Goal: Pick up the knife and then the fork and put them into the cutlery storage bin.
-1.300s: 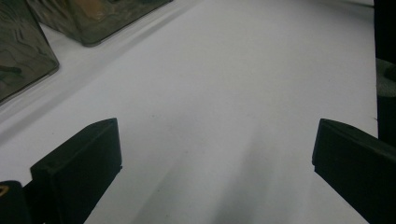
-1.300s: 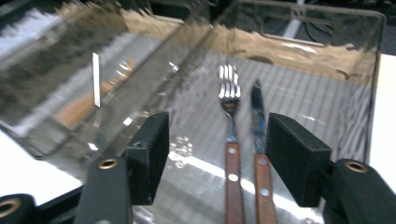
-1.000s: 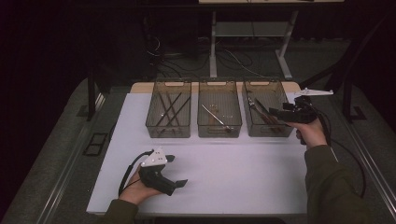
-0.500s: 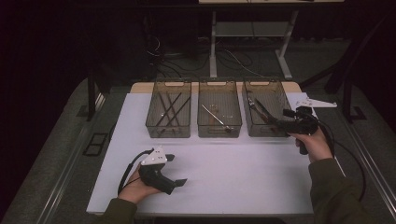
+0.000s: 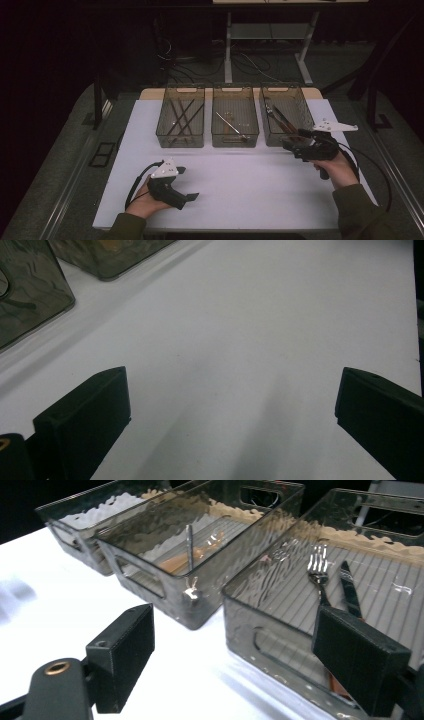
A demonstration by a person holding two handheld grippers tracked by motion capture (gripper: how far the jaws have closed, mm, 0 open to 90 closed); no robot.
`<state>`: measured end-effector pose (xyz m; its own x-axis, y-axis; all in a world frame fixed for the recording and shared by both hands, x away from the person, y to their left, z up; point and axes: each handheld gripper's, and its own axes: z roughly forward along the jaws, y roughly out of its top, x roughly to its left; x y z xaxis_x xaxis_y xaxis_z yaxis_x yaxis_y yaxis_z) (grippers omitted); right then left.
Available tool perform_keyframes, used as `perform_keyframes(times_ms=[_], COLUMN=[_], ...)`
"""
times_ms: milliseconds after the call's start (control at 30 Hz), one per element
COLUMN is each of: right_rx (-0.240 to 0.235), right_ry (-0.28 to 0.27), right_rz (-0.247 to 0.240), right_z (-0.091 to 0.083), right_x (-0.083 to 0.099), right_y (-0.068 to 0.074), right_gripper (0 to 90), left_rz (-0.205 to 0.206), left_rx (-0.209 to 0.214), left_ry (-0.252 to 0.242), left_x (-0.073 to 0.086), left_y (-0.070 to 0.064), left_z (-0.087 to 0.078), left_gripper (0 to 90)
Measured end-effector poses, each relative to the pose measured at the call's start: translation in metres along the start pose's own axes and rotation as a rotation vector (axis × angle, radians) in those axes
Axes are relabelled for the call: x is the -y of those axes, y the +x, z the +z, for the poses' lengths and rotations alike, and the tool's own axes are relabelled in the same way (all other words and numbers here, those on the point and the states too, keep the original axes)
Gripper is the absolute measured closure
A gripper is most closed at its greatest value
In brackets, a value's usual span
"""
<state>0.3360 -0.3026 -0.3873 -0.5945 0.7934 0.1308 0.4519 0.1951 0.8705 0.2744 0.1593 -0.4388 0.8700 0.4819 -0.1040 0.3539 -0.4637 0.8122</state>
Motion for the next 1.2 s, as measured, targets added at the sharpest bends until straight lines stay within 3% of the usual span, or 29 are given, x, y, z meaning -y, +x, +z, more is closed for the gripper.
perform_keyframes(times_ms=[367, 933, 1200], right_rx=[-0.055, -0.117, -0.139], right_ry=[0.005, 0.066, 0.073], right_rz=[-0.026, -0.056, -0.059], right_z=[-0.007, -0.008, -0.012], right_x=[0.015, 0.056, 0.065], right_y=[0.019, 0.034, 0.042], right_gripper=[17.0, 17.0, 17.0], left_rz=[0.000, -0.004, -0.006], left_rx=[0.000, -0.003, -0.004], left_ry=[-0.010, -0.017, -0.016], left_x=[0.000, 0.000, 0.000], left_y=[-0.002, -0.003, -0.002], left_z=[-0.002, -0.003, -0.003], left_gripper=[0.0, 0.0, 0.0])
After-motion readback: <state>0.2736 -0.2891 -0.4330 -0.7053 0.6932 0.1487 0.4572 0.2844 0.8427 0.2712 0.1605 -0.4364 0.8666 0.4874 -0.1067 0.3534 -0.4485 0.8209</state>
